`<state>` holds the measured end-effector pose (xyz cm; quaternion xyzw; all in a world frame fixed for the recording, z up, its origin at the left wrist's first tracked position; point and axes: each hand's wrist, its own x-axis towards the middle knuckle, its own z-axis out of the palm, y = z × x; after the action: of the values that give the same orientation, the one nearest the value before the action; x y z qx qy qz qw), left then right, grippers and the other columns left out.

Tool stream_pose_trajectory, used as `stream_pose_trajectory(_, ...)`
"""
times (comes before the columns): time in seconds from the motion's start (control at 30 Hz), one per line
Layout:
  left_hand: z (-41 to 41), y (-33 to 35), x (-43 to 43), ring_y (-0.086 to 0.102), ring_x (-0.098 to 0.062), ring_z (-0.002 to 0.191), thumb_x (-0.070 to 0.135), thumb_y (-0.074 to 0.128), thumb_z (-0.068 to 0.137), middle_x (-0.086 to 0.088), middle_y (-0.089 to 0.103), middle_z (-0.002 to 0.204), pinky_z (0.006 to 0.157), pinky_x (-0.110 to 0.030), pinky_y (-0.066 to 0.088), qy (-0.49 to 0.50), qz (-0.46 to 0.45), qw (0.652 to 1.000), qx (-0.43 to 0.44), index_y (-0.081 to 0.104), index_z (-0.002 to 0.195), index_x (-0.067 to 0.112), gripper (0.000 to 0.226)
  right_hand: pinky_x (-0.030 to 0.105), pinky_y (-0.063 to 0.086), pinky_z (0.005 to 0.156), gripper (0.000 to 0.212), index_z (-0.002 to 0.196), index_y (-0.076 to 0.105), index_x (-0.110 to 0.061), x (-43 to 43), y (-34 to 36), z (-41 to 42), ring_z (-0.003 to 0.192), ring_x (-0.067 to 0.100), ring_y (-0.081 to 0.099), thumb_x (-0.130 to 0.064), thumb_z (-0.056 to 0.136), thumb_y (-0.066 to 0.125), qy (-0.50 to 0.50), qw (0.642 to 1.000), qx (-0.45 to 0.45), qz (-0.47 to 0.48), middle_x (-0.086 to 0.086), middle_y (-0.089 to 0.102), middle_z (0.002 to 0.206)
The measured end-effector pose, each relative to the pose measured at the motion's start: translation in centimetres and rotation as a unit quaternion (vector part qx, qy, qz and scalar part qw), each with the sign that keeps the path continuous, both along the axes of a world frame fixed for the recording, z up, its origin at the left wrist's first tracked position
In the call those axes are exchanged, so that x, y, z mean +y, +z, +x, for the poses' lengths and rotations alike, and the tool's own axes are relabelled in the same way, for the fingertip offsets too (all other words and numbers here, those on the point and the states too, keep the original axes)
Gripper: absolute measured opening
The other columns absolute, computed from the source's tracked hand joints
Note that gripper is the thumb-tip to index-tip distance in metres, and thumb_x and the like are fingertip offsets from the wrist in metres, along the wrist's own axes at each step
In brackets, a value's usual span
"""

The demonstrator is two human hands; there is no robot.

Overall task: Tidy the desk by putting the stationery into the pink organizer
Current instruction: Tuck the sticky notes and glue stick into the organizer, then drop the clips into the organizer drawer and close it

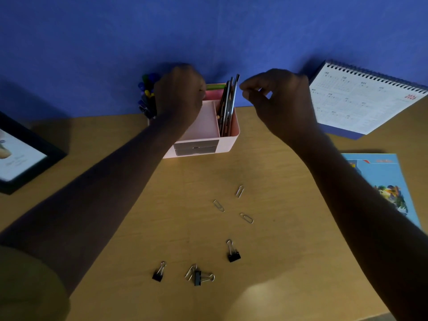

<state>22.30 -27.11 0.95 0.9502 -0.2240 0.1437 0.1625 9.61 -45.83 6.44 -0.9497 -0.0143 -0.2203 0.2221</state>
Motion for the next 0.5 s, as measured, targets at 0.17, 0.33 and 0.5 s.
stream_pose_trajectory(0.17, -0.2, 0.7, 0.1, 0.069, -0.023, 0.069, 0.018, 0.065, 0.096, 0.0, 0.071, 0.073, 0.058, -0.034, 0.054, -0.003, -0.015, 1.0, 0.02, 0.077, 0.079, 0.016, 0.021, 0.038, 0.062, 0.079, 0.017, 0.112, 0.081, -0.018, -0.1, -1.0, -1.7, 0.089, 0.011, 0.074, -0.022, 0.102, 0.068, -0.011, 1.0, 0.012, 0.002, -0.001, 0.081, 0.106)
stream_pose_trajectory(0.33, -3.4, 3.5, 2.1, 0.074, -0.014, 0.086, 0.037, 0.065, 0.101, 0.006, 0.081, 0.095, 0.07, -0.032, 0.055, -0.007, -0.136, 0.99, 0.023, 0.083, 0.1, 0.021, 0.024, 0.04, 0.062, 0.076, 0.015, 0.112, 0.08, -0.013, 1.4, -1.4, -4.5, 0.085, 0.014, 0.074, -0.015, 0.102, 0.069, -0.005, 1.0, -0.002, 0.021, 0.002, 0.081, 0.103)
stream_pose_trajectory(0.5, -10.2, 3.3, 6.1, 0.072, -0.01, 0.087, 0.038, 0.067, 0.102, 0.004, 0.081, 0.098, 0.072, -0.03, 0.052, 0.032, -0.214, 0.976, 0.009, 0.083, 0.112, 0.023, 0.024, 0.033, 0.059, 0.068, 0.024, 0.124, 0.077, -0.019, 5.2, -4.2, -8.6, 0.077, 0.01, 0.067, -0.019, 0.1, 0.073, -0.017, 0.995, 0.065, 0.071, 0.001, 0.077, 0.1)
